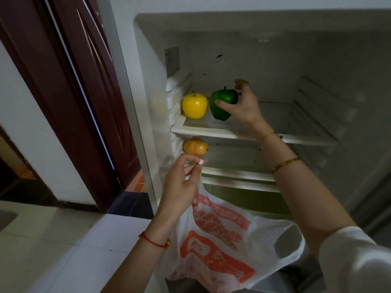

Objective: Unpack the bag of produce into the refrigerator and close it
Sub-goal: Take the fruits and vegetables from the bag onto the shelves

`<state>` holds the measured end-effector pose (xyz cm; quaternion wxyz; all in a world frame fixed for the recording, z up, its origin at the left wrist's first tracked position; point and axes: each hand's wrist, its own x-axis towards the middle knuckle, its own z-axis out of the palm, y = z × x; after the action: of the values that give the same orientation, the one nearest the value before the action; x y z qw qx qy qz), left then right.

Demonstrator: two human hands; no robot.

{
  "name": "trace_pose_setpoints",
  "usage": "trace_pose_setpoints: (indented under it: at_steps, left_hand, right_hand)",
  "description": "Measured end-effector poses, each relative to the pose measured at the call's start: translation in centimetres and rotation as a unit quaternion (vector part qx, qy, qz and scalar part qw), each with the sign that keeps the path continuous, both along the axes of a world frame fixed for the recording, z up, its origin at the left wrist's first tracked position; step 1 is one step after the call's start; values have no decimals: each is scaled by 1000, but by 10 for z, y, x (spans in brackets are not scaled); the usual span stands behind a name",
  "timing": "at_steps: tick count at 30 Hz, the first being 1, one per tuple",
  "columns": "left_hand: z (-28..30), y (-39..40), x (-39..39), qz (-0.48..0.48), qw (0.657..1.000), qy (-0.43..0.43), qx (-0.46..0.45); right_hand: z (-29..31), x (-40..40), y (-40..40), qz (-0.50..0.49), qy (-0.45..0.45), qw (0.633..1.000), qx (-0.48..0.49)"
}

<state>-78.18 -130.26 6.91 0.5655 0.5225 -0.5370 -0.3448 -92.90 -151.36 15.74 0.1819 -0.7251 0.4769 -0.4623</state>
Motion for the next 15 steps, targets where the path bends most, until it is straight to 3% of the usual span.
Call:
trace_pose_setpoints:
  at_steps: [6, 11, 15]
  left_hand:
    - [0, 16, 2, -6, 1000, -11, 4]
    - [-4, 38, 4, -11, 1000, -25, -2]
    - [-6, 56, 6, -21, 999, -45, -17]
  right_hand:
    - [1, -13, 47, -39, -36, 996, -75]
    - [-41, -18, 111, -69, -66, 977, -192]
    - [-89, -17, 161, -44, -45, 988, -142]
